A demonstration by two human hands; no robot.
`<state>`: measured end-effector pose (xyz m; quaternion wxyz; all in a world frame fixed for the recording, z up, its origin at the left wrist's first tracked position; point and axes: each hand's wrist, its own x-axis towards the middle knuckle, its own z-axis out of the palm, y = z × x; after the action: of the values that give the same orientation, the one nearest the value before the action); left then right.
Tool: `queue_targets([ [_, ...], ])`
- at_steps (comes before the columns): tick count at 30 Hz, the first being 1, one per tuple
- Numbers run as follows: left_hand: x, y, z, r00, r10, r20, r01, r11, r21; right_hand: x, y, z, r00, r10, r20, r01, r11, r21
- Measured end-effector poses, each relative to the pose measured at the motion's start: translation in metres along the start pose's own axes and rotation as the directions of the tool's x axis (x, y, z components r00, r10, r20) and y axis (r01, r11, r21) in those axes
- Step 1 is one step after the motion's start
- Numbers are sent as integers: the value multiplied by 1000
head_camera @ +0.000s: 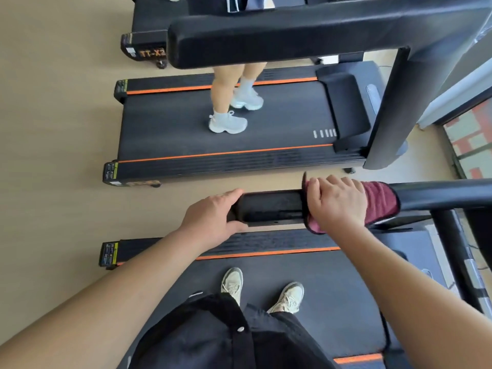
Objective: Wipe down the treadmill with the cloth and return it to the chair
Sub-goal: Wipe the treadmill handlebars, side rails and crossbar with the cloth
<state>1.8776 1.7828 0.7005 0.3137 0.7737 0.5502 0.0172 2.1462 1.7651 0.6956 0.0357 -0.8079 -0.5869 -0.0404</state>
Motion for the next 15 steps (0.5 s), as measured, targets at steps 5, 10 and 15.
queue_targets([
  [5, 0, -3, 4, 1000, -5, -29, 4, 999, -42, -46, -77, 5, 999, -36, -12, 37, 997, 65],
  [10, 3, -8, 8, 999, -17, -46, 15, 999, -37, -43, -51, 1, 889, -453, -62, 456, 872, 175],
  [15, 7, -16, 11, 999, -33, -29, 32, 999, -19, -9, -1, 0, 995, -101, -10, 101, 993, 67],
])
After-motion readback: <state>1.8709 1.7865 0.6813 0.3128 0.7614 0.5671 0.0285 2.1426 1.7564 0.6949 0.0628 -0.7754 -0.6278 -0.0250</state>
